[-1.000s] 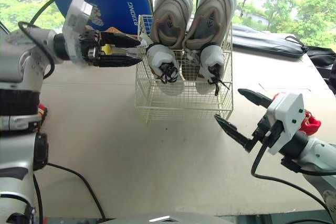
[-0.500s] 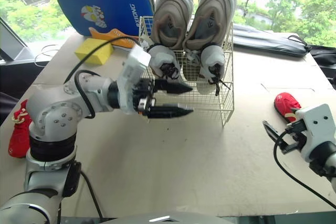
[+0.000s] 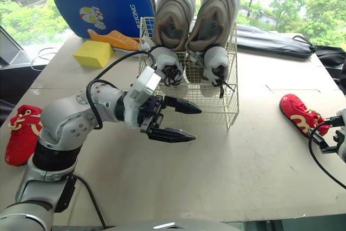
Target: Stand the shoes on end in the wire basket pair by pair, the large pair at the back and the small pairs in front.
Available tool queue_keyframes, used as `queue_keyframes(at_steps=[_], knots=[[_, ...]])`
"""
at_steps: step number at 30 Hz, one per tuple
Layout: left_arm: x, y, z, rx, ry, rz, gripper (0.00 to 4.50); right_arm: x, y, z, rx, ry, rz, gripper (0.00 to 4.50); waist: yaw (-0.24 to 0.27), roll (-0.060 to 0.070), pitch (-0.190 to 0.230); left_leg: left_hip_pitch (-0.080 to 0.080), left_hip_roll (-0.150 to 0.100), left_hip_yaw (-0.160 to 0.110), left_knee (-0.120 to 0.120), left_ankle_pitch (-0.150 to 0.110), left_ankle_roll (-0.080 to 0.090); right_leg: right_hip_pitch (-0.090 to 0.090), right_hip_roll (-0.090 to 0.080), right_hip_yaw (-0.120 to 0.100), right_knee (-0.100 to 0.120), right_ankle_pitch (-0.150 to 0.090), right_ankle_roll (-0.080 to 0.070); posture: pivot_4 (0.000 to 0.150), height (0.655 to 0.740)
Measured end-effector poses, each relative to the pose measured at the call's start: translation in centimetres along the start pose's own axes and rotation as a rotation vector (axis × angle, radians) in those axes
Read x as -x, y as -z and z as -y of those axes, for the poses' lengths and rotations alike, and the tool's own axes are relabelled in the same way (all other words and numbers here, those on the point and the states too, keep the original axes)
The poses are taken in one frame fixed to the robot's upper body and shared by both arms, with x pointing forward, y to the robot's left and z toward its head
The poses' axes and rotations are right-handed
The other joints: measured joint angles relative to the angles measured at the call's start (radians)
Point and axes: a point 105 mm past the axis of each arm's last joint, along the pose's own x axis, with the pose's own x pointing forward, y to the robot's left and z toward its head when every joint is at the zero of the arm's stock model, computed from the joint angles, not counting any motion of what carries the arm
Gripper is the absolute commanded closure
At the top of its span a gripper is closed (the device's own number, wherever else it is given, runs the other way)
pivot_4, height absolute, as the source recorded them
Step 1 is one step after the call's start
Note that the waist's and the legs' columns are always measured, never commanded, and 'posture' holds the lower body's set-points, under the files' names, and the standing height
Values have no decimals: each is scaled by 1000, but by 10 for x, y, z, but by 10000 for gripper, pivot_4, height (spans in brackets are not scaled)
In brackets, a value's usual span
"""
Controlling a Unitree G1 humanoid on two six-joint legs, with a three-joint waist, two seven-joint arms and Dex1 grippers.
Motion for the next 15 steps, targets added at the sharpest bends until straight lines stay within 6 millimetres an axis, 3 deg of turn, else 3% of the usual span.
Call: queue_keyframes(at_steps=[6, 15], knots=[[-1, 0, -6, -7, -67, 18, 6583, -19, 8, 6, -82, -33, -50, 0, 2, 2, 0, -1, 0, -1, 0, 0, 0, 0, 0, 0, 0, 0, 0, 1500, 7400], [3, -6, -2, -9, -122, 36, 6583, -24, 18, 17, -98, -23, -133, 0, -1, 2, 0, 0, 0, 0, 0, 0, 0, 0, 1, 2, 0, 0, 0, 1500, 7400]])
